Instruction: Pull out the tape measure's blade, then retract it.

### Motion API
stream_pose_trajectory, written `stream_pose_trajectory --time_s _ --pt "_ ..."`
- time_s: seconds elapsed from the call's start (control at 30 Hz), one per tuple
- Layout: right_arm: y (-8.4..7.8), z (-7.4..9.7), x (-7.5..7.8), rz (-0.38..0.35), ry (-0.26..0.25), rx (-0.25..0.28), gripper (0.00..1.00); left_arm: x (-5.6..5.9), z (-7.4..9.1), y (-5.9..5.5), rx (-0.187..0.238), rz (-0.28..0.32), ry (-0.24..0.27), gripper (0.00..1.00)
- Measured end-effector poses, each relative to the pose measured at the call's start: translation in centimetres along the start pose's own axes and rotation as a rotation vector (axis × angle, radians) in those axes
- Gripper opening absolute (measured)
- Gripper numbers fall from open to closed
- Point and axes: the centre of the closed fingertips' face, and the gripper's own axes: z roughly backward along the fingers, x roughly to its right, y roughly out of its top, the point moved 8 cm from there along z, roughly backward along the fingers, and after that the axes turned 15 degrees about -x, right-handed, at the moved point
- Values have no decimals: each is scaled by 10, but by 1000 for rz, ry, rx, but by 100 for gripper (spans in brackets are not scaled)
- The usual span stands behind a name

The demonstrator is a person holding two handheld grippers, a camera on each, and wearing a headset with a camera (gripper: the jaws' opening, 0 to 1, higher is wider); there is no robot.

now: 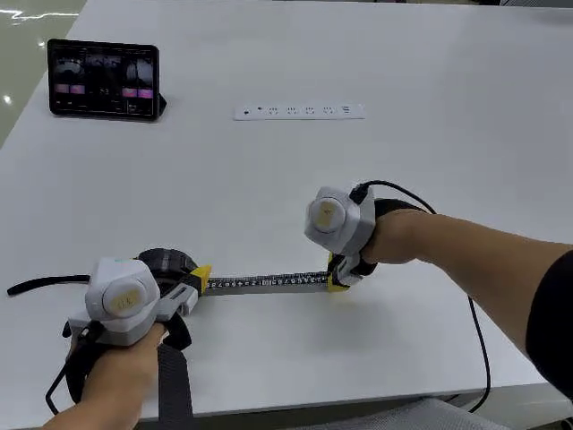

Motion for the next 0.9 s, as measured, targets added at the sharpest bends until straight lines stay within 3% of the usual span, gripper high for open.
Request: stream_pose_trajectory --time_s 0.2,0.6,0.9 --pt "1 0 2 -27 21 21 9 0 0 0 0 1 -1 65" --pt "9 0 -1 -8 10 1 9 0 -1 0 -1 5 -3 65" --pt "10 0 0 -22 30 19 9 0 -1 0 -2 5 -4 65"
